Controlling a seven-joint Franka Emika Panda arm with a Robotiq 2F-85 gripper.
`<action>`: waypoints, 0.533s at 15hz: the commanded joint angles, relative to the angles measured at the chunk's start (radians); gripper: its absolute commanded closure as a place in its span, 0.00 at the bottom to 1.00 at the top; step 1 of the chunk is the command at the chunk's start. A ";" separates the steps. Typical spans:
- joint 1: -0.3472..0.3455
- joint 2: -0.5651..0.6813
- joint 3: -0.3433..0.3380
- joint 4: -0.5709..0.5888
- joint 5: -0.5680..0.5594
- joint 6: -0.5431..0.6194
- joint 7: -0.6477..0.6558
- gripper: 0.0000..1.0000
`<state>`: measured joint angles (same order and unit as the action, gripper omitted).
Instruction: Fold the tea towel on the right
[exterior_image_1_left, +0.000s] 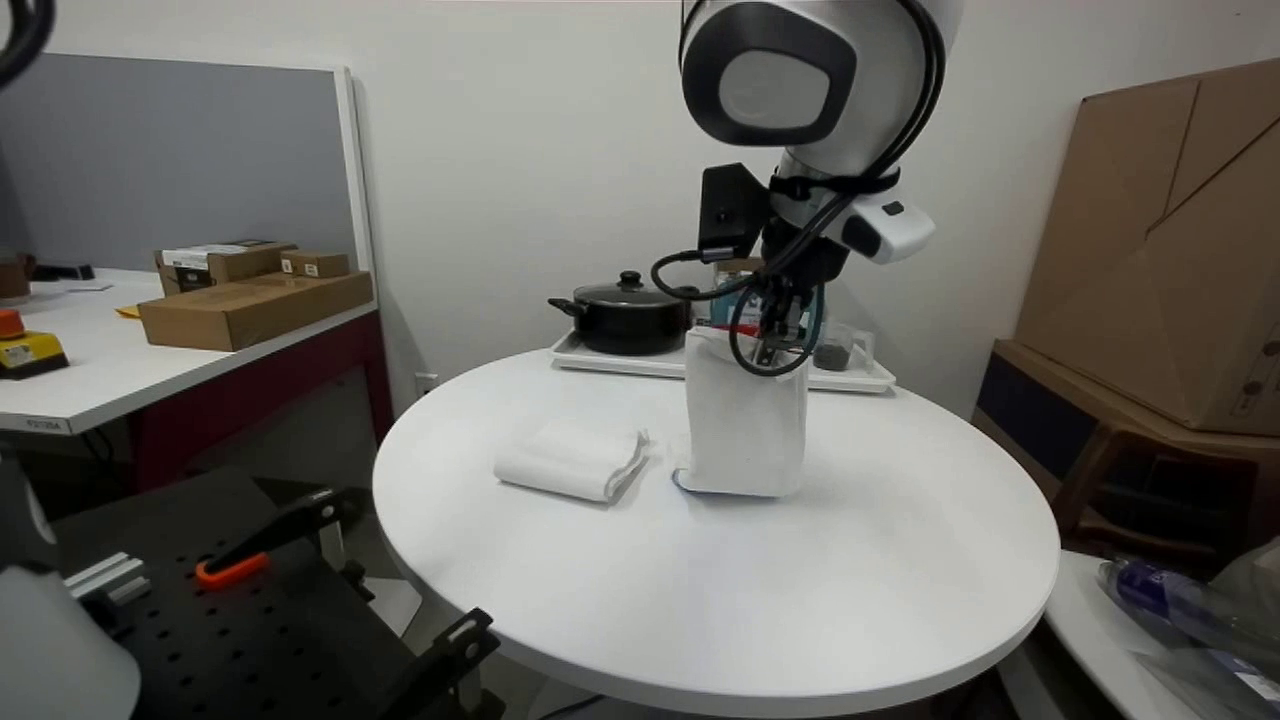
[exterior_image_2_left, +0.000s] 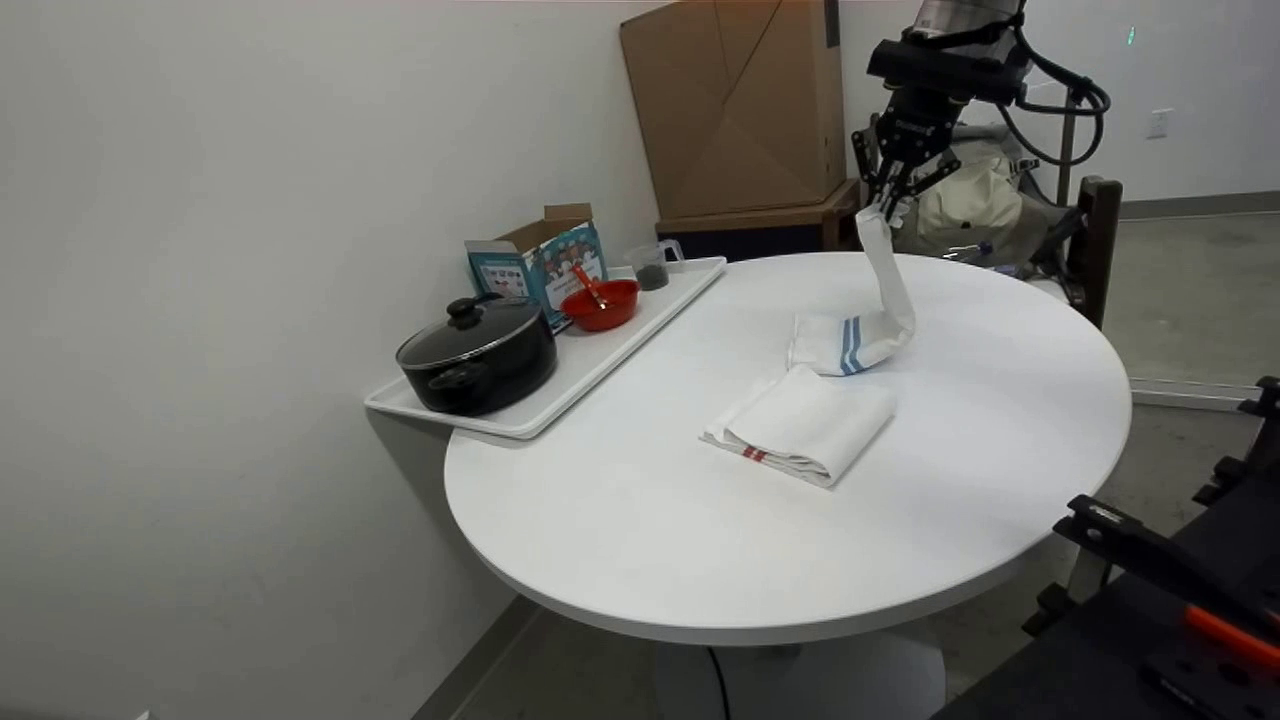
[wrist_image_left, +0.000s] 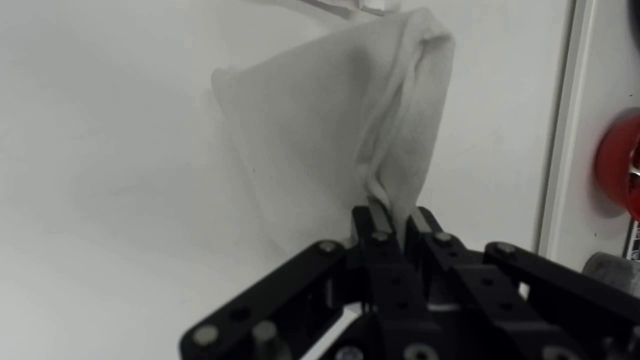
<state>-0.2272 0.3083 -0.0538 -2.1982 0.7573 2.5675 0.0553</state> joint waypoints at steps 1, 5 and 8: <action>0.018 0.110 -0.025 0.104 -0.032 -0.049 0.072 0.93; 0.002 0.185 -0.004 0.163 0.016 -0.009 0.056 0.93; -0.007 0.212 0.025 0.179 0.074 0.067 -0.004 0.93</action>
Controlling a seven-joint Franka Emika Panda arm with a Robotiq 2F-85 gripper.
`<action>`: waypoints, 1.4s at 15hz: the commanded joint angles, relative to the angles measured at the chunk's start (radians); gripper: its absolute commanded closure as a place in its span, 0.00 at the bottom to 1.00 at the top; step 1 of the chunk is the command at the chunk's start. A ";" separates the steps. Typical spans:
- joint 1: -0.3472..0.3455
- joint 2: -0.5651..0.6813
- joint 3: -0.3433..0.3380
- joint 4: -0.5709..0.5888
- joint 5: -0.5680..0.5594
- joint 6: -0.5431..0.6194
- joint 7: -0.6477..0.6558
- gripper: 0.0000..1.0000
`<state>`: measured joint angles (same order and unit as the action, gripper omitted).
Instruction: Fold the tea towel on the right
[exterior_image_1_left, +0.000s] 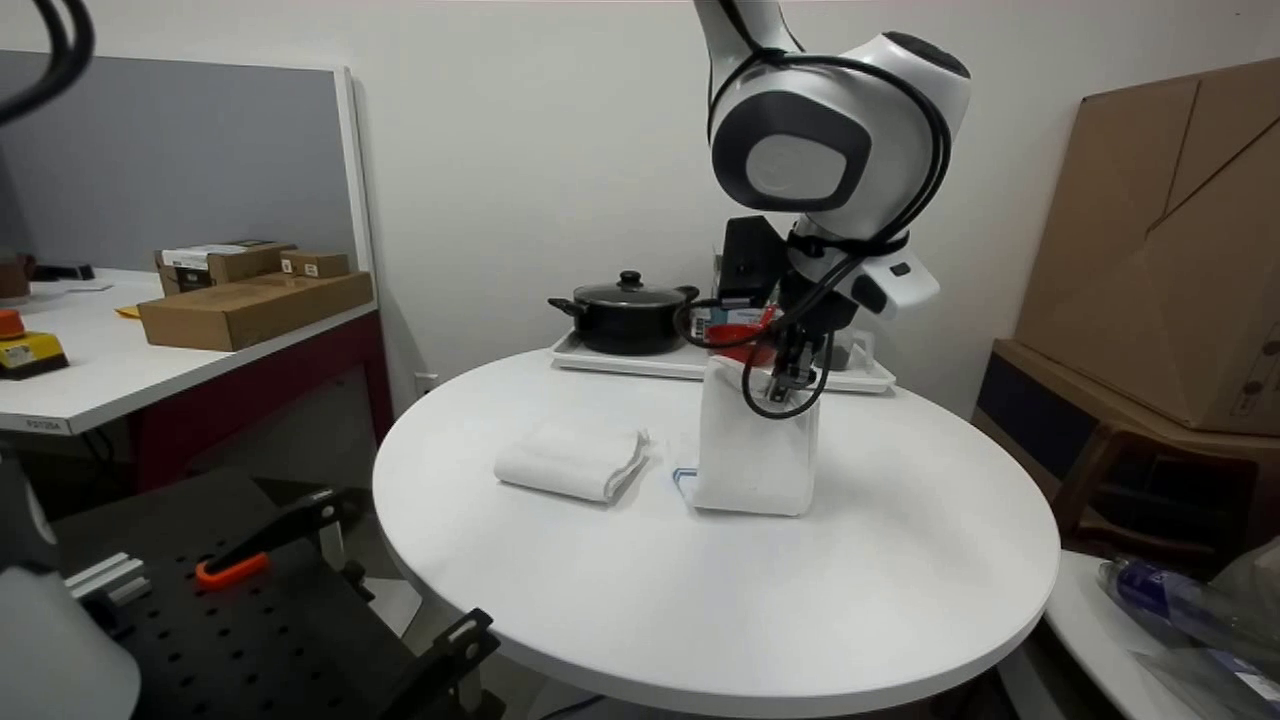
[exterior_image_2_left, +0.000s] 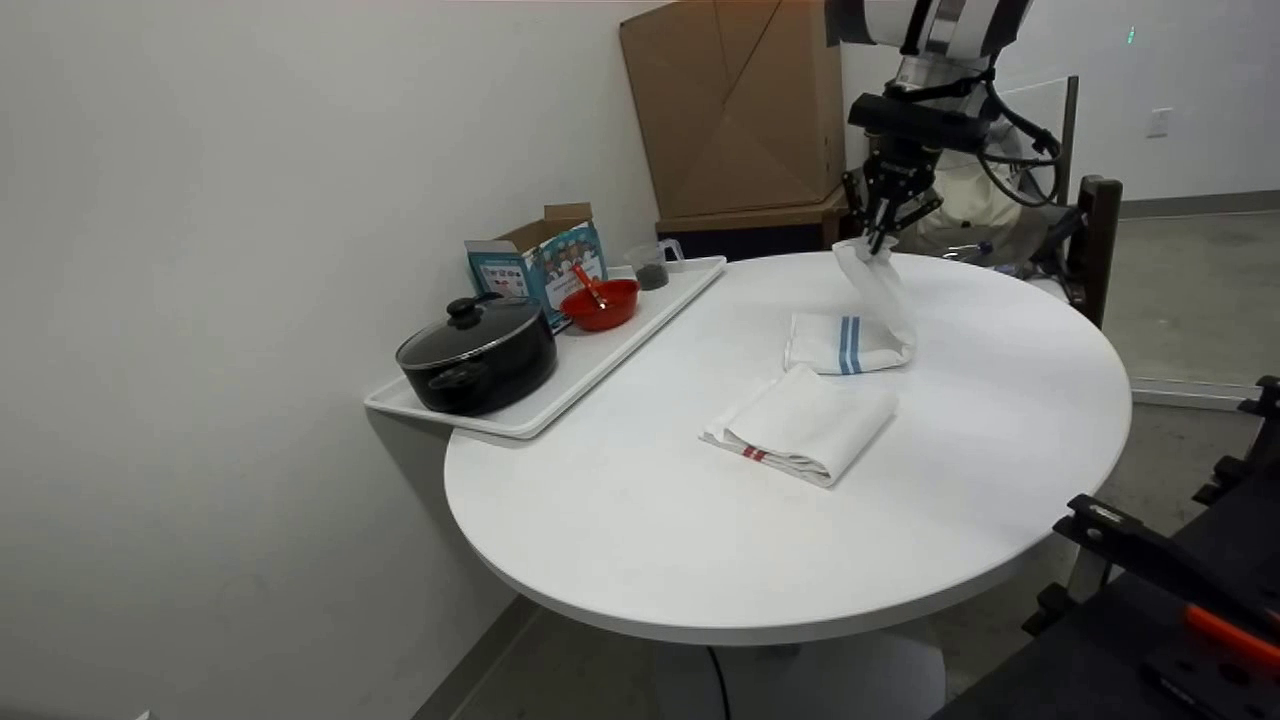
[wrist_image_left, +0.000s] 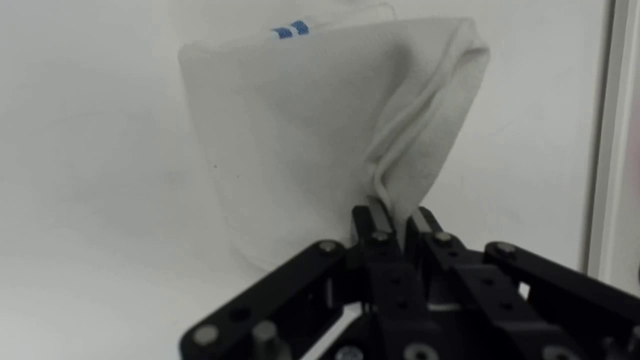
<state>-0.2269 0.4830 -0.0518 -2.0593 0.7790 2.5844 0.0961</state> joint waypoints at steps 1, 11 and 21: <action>-0.006 0.047 0.029 0.044 0.058 0.070 -0.054 0.93; 0.010 0.158 0.079 0.024 0.013 0.203 -0.137 0.93; 0.003 0.159 0.136 -0.031 0.007 0.338 -0.280 0.28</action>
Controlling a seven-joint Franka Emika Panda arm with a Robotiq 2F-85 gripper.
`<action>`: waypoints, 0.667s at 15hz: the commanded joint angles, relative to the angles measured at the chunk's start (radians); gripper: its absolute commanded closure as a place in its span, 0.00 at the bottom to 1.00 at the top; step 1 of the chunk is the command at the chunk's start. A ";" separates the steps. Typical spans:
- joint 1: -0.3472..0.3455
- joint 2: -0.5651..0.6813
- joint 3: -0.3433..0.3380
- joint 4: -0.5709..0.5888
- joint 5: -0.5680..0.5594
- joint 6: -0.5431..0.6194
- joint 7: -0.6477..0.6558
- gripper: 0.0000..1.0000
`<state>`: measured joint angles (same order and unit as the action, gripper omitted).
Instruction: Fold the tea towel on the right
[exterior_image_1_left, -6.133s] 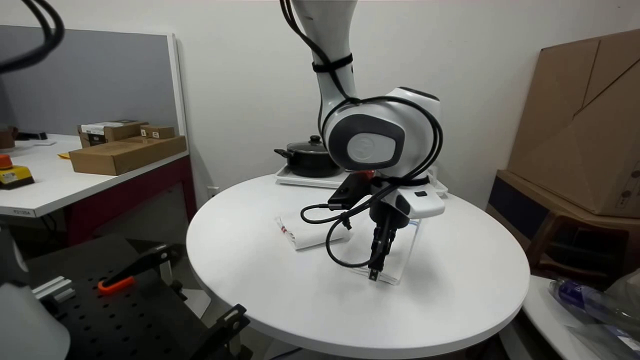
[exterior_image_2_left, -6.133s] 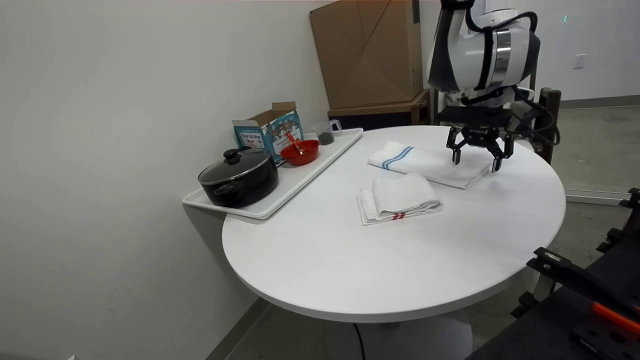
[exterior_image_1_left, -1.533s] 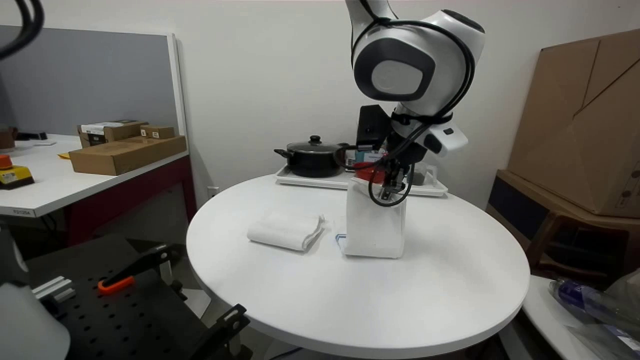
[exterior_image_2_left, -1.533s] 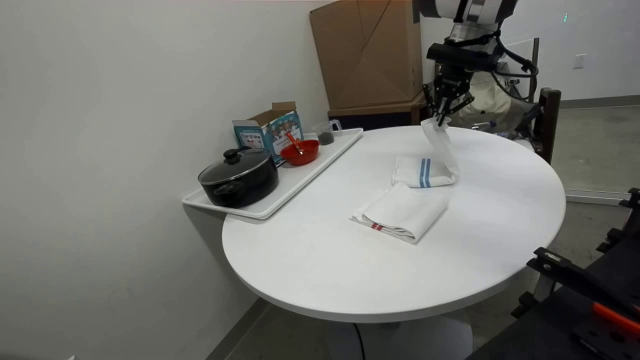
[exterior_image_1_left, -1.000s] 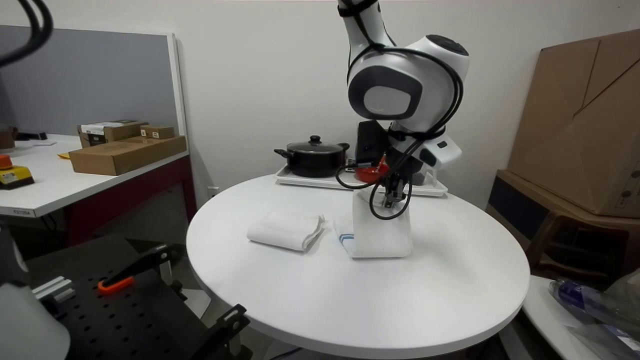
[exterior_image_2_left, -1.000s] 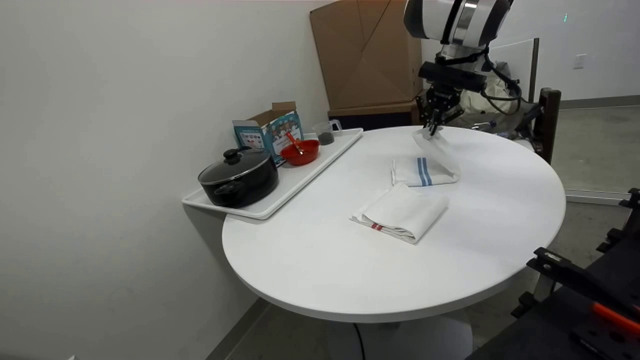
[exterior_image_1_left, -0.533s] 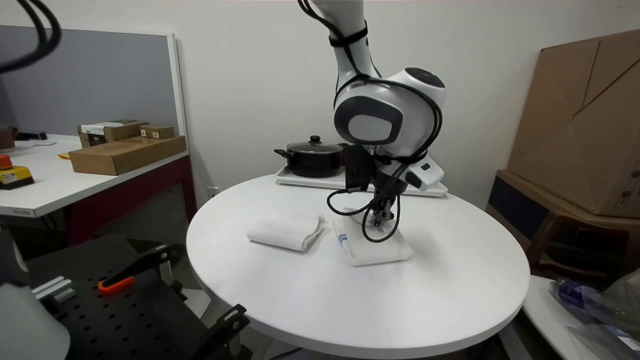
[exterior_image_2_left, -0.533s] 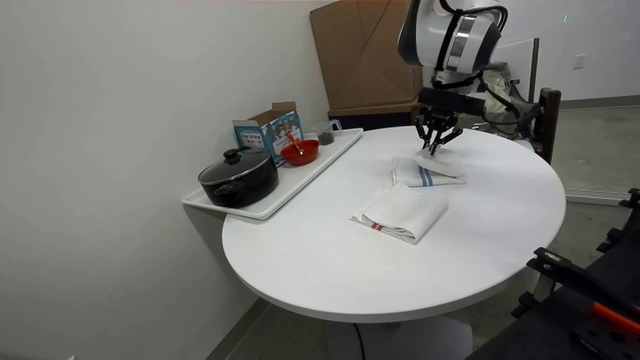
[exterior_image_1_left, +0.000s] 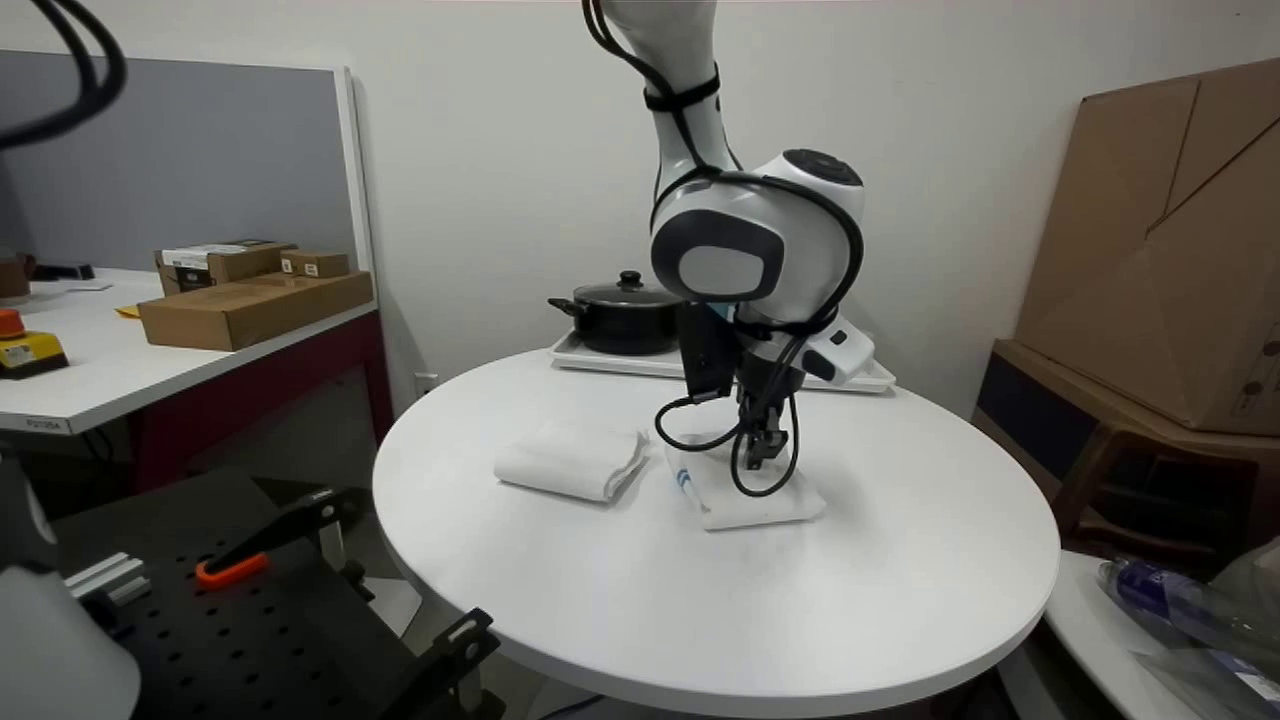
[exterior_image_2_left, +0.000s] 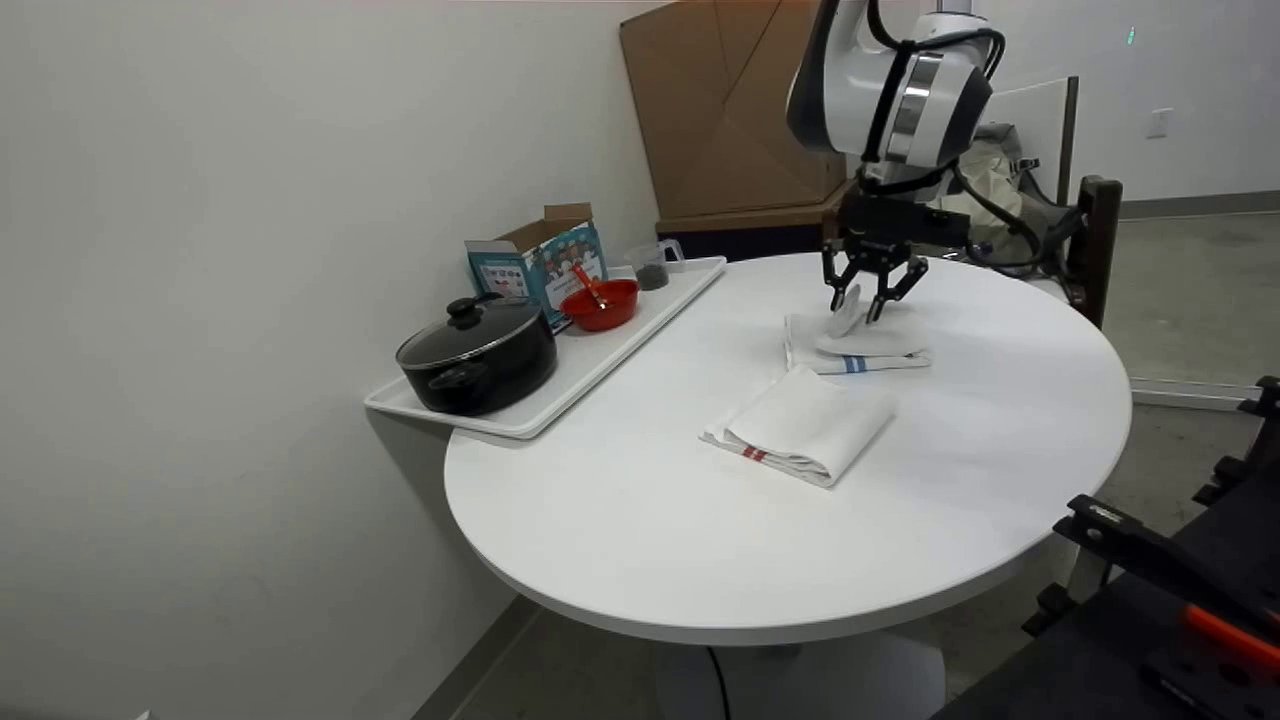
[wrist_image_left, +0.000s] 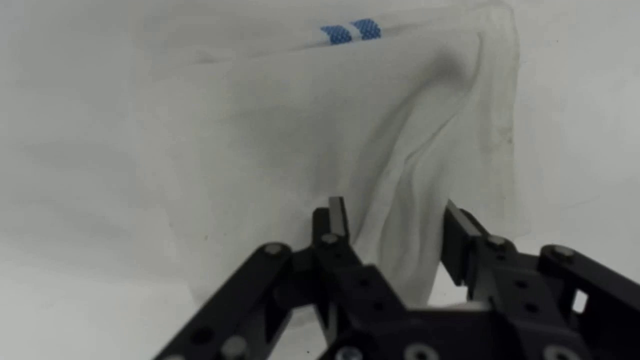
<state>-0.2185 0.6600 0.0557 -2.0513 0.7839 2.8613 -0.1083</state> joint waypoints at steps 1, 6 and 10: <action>-0.012 -0.025 0.043 -0.052 0.007 0.077 -0.106 0.22; -0.112 -0.115 0.207 -0.170 0.066 0.170 -0.325 0.00; -0.209 -0.250 0.328 -0.311 0.086 0.115 -0.451 0.00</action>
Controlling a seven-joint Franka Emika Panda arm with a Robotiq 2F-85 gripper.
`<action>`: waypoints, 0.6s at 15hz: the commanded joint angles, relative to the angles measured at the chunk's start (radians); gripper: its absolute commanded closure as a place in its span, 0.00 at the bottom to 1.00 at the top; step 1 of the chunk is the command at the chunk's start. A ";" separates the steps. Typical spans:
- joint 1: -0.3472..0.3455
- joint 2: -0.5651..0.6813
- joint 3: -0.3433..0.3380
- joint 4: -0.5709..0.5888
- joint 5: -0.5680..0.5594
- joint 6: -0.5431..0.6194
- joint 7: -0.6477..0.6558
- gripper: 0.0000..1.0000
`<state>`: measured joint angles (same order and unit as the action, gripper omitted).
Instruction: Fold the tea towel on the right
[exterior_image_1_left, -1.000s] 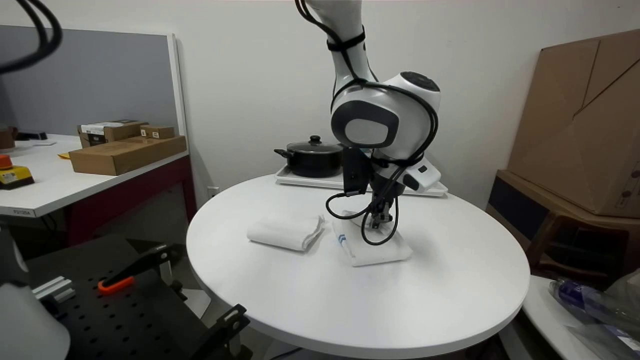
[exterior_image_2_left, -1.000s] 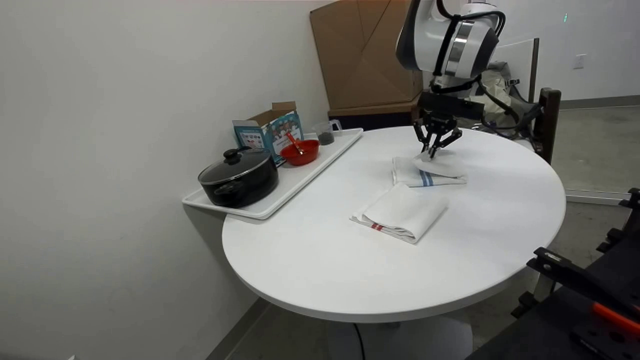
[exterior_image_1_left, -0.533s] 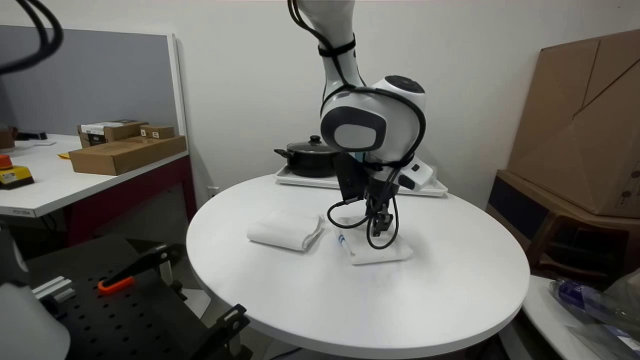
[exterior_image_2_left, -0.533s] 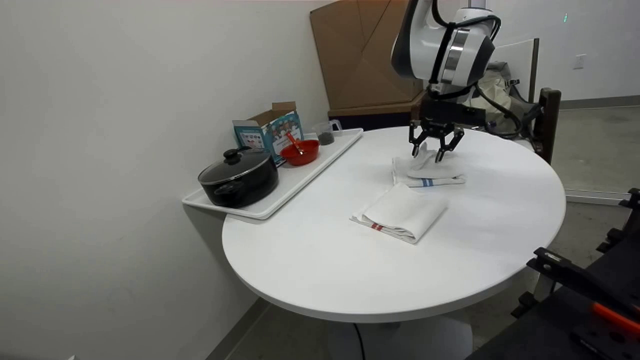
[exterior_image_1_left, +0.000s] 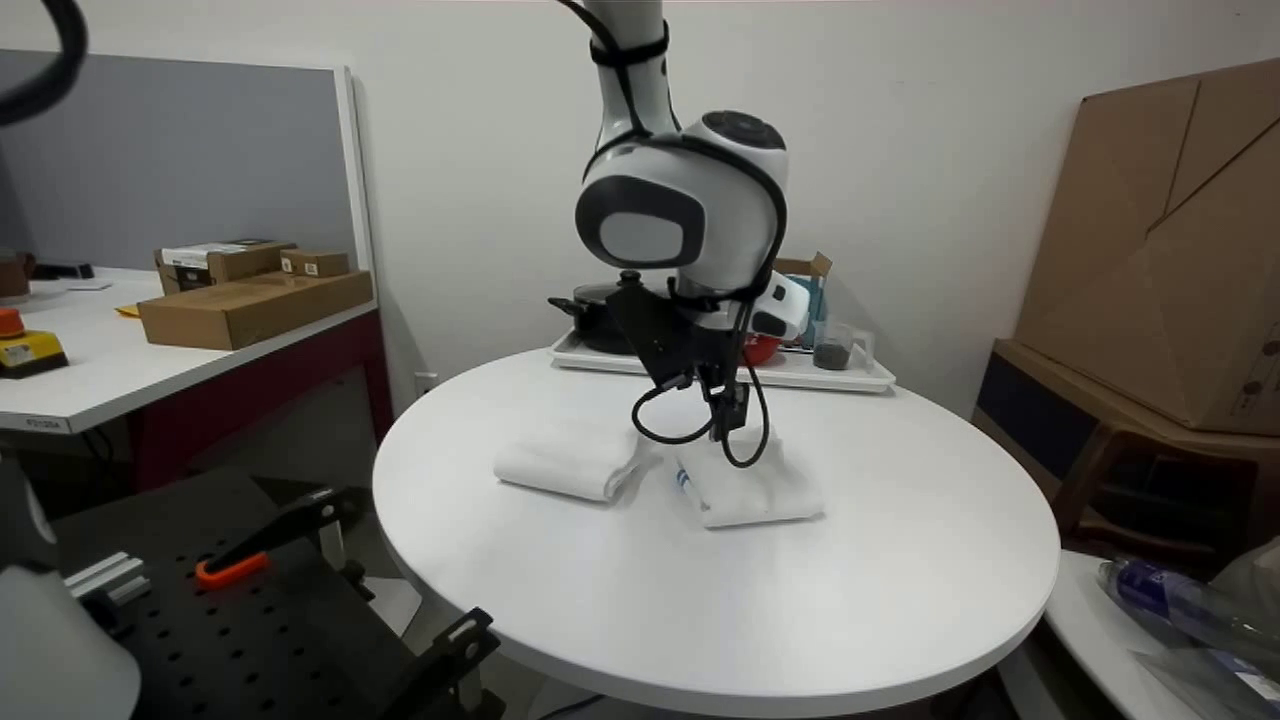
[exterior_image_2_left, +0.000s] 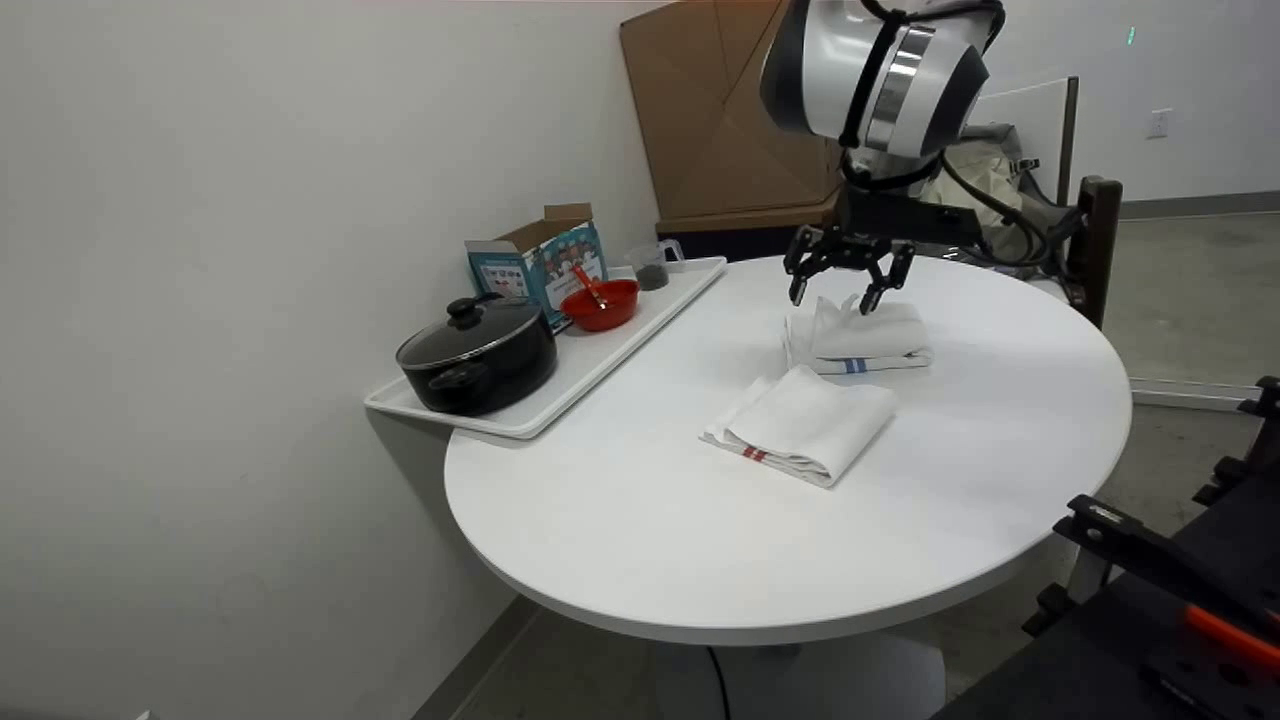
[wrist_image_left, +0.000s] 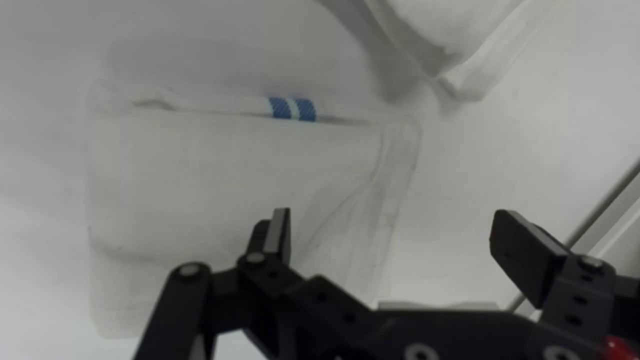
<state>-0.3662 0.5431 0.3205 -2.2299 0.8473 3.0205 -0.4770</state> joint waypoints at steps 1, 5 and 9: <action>-0.065 -0.171 0.060 -0.169 0.011 -0.077 -0.074 0.00; -0.014 -0.342 -0.053 -0.317 -0.131 -0.230 0.068 0.00; -0.019 -0.512 -0.108 -0.423 -0.284 -0.284 0.168 0.00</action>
<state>-0.3990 0.1928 0.2504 -2.5549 0.6529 2.7859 -0.3913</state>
